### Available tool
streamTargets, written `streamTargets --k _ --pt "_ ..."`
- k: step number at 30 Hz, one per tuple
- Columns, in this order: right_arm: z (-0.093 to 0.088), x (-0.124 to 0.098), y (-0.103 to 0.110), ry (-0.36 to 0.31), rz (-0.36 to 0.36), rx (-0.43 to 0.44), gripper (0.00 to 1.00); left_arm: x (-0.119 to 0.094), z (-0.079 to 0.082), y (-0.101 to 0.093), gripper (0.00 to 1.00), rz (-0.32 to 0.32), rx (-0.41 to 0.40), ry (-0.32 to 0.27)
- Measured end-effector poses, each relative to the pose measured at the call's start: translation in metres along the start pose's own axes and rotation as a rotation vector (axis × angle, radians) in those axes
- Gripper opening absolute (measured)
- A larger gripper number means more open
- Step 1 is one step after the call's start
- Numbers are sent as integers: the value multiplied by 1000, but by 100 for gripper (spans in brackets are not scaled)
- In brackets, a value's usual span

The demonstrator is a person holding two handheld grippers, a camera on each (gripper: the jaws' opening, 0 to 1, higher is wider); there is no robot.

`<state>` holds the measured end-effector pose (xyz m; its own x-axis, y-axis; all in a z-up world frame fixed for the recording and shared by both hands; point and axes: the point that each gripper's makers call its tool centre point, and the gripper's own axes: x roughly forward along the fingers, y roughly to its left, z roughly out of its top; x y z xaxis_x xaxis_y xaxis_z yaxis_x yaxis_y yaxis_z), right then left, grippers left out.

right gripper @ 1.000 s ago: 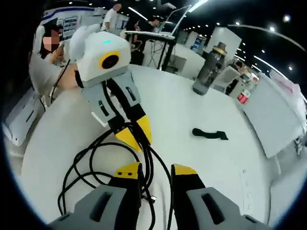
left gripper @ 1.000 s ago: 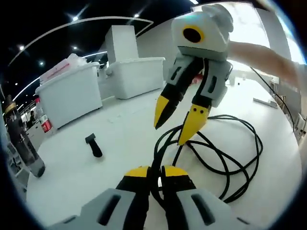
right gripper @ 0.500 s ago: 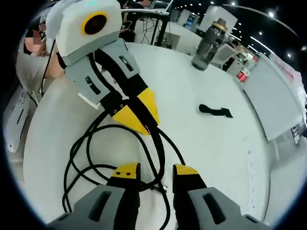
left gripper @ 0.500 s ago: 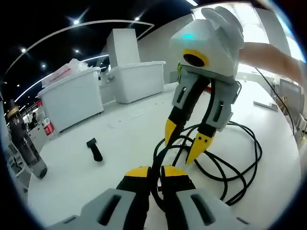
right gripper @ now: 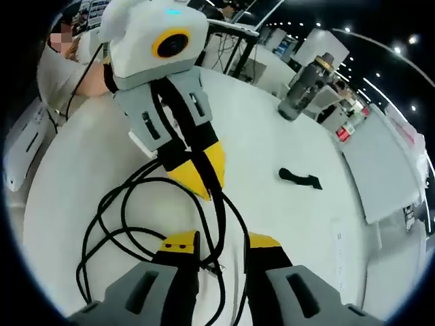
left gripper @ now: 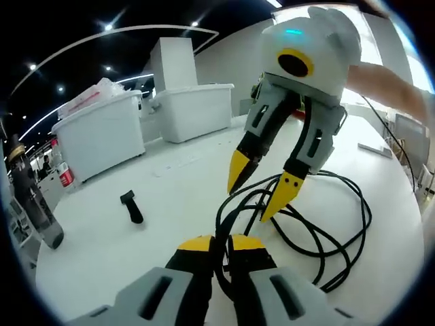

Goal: Coil the Type-C to USB data cable on the desktop and secure it with Velcro straps.

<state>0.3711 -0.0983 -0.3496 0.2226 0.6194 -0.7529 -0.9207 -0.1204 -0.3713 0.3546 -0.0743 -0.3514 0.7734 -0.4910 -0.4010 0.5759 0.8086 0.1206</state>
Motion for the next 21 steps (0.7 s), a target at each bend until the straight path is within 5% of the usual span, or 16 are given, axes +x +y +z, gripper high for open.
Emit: streamTargets --k 3,11,21 --pt "-10 10 3 49 0 -19 30 -1 1 -2 9 3 10 -1" --pt "-10 22 1 50 17 -31 36 -4 9 -12 9 -26 33 -18" --pt "-12 27 11 73 50 -123 8 -4 10 -14 12 -53 30 -38"
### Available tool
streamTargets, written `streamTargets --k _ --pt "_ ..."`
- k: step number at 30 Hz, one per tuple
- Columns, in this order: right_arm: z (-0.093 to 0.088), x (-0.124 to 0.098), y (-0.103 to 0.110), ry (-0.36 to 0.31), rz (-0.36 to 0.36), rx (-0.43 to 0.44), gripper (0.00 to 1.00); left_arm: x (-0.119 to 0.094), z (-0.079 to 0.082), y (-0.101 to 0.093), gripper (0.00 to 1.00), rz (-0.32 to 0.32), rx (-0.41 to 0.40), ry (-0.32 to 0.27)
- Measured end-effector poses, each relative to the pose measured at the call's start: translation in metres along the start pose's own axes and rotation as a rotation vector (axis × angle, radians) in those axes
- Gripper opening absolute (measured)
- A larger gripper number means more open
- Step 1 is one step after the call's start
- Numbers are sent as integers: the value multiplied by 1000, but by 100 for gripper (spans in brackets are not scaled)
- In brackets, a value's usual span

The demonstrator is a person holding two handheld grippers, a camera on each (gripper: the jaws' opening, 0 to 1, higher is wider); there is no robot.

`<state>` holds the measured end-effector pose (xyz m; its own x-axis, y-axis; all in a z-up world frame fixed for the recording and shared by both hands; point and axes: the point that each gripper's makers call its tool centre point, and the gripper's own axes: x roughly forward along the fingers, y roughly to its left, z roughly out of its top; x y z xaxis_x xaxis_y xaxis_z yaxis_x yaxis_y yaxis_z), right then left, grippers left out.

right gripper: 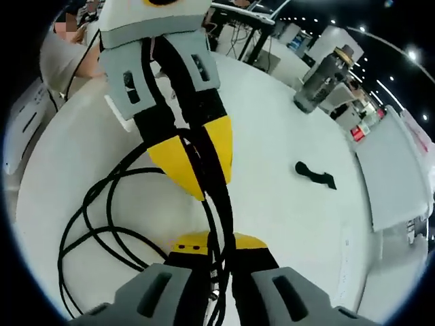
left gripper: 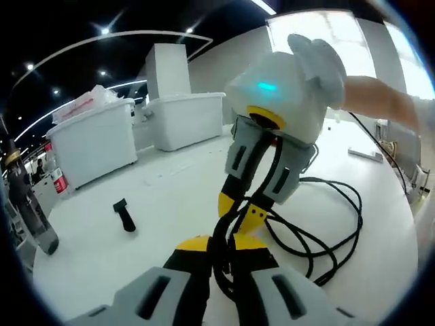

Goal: Coil the Type-C to USB data cable on the desktop and secure it with Velcro straps.

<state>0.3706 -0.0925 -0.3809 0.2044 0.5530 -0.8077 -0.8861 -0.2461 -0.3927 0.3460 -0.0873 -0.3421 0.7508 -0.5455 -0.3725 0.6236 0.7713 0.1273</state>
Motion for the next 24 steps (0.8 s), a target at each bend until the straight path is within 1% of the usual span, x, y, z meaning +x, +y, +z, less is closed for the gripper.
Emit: streamTargets --k 2,3,4,6,8,9,10,13,14,15,16,17,18,19,21,23,24 --pt "2 -2 -3 1 -20 -33 7 0 -5 1 15 3 64 24" --pt "2 -3 -5 10 -37 -50 7 1 -8 0 18 -1 94 45" --pt "4 -4 -7 11 -53 -74 6 2 -10 -1 22 -2 106 49" --pt "8 -8 -9 12 -82 -97 6 4 -12 -4 27 -5 106 52" --pt "18 -12 -12 -6 -115 -147 6 5 -12 -8 32 -26 91 53" --pt "21 -15 -14 8 -140 -186 6 5 -13 -8 36 -25 90 55" --pt "27 -16 -14 -10 -147 -212 6 6 -14 -7 37 -24 91 57" --pt "43 -22 -11 -36 -161 -265 6 7 -16 -5 35 -21 77 63" --pt "48 -24 -9 -44 -163 -272 6 7 -16 -5 29 -19 79 63" --pt "50 -25 -9 -46 -166 -273 6 6 -17 -3 21 -13 87 68" --pt "50 -25 -10 -43 -167 -273 6 5 -16 3 20 23 72 67" --pt "51 -24 -10 -53 -170 -263 6 4 -15 3 16 14 85 67" --pt "50 -23 -9 -63 -165 -234 6 2 -11 6 14 28 64 51" --pt "49 -22 -9 -72 -163 -228 6 2 -10 7 12 27 55 46" --pt "50 -20 -9 -103 -162 -208 8 2 -9 9 9 37 59 48" --pt "51 -19 -7 -132 -147 -194 9 2 -15 14 8 57 99 80" --pt "52 -21 -4 -155 -131 -161 11 2 -17 14 8 57 101 87"
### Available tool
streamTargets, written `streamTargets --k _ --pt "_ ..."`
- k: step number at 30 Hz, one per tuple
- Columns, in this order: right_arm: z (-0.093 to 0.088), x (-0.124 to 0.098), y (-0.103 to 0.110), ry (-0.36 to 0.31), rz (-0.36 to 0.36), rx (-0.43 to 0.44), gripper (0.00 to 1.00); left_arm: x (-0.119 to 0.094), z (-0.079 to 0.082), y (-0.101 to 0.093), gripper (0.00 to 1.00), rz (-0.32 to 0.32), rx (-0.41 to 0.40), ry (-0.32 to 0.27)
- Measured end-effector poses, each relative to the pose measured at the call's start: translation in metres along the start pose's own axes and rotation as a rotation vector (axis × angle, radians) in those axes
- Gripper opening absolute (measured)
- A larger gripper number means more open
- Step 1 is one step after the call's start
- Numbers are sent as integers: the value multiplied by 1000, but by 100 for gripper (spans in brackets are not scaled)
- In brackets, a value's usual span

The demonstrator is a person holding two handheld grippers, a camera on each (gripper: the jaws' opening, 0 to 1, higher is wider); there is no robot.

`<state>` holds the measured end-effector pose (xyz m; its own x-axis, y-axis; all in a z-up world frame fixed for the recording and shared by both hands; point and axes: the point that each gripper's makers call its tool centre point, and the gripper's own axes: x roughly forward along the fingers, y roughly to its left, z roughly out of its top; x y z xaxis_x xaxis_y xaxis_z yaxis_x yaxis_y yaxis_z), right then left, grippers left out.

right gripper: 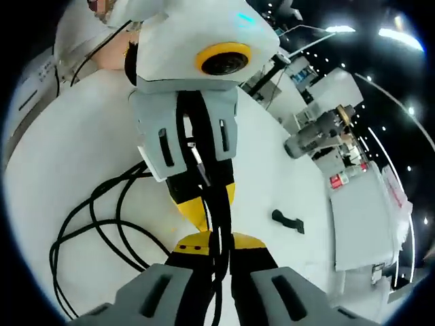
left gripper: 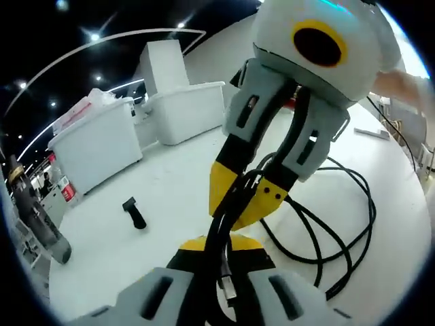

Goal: Coil the Type-C to USB data cable on the desktop and secure it with Velcro straps.

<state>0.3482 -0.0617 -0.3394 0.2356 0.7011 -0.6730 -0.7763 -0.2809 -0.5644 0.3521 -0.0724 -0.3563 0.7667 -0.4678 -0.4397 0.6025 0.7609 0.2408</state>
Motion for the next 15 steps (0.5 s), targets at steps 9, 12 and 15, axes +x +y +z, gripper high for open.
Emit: streamTargets --k 9,12,15 --pt "-32 -67 -29 -120 -67 525 22 -3 -2 3 8 5 11 7" --pt "-62 -73 -20 -25 -106 508 17 -3 -5 5 8 2 2 11" --pt "-80 -67 6 6 -55 603 22 0 -9 6 8 -2 -13 20"
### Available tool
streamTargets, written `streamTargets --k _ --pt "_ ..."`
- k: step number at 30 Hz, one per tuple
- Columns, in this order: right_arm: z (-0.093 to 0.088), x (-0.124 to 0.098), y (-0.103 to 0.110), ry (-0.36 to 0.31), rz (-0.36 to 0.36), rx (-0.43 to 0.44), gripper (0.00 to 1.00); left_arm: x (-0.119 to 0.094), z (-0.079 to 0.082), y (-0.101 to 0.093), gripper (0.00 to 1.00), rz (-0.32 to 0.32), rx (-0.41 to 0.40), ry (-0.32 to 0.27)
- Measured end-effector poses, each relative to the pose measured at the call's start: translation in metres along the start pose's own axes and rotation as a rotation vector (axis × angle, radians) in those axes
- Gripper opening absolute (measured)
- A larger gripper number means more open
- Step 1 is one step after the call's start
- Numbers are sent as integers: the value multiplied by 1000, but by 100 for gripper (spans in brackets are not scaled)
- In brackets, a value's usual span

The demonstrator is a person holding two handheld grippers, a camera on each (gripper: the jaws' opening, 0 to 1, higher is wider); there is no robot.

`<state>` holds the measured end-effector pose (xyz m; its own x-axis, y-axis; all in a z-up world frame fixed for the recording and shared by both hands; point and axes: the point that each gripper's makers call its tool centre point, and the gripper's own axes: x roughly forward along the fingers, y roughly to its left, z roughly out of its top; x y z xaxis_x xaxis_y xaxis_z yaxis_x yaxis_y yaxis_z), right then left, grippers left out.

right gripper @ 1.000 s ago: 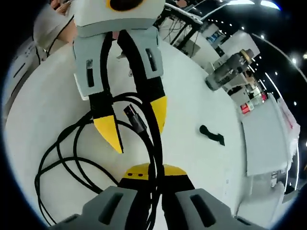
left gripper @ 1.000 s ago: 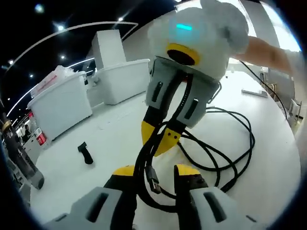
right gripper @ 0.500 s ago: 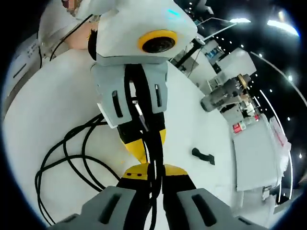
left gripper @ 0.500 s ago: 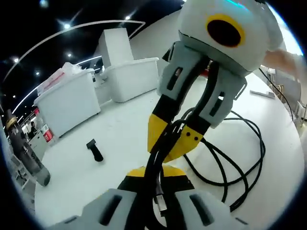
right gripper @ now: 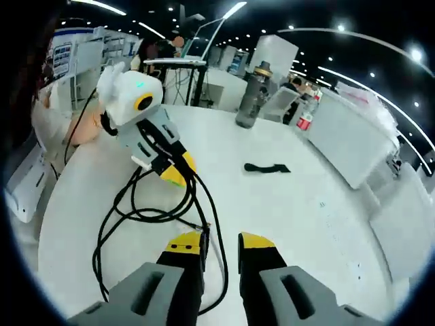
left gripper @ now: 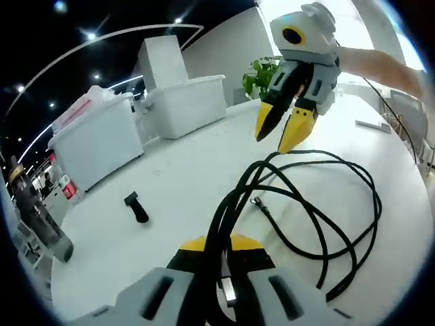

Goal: Coil the Type-C to USB data cable on the desktop and secure it with Velcro straps.

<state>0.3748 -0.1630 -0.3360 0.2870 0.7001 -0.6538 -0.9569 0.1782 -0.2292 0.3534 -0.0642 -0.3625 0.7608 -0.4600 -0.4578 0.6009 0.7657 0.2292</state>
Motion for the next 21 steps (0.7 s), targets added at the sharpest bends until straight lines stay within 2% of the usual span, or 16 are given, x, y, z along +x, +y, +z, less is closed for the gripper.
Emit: streamTargets --k 3,5,6,8,10,12,13,14,15,16,19,21 --pt "-14 7 5 18 11 -44 24 1 -2 0 8 -1 -6 4" --pt "-10 6 6 2 32 -37 23 1 -2 0 8 -2 -7 4" --pt "-1 6 6 -42 49 4 23 2 -3 0 8 -3 -7 4" --pt "6 0 2 -71 62 70 22 2 -2 -1 8 -20 20 -7" --pt "21 -9 -4 -158 63 89 22 2 -3 -3 8 -40 40 -11" --pt "27 -17 -24 -202 -10 93 22 2 -3 -5 8 -61 60 -18" --pt "23 -16 -37 -191 -69 73 20 2 -3 -5 8 -67 65 -15" --pt "18 -11 -42 -170 -83 69 18 2 -4 -7 8 -77 79 -13" --pt "12 -1 -41 -141 -65 103 17 2 -3 -8 8 -81 85 -16" --pt "7 8 -34 -112 -29 91 17 2 -4 -9 8 -84 84 -15" --pt "-8 29 -17 -29 27 -81 17 1 -4 -12 8 -98 101 -15" --pt "-13 39 -7 -12 64 -74 17 1 -4 -13 9 -104 110 -17"
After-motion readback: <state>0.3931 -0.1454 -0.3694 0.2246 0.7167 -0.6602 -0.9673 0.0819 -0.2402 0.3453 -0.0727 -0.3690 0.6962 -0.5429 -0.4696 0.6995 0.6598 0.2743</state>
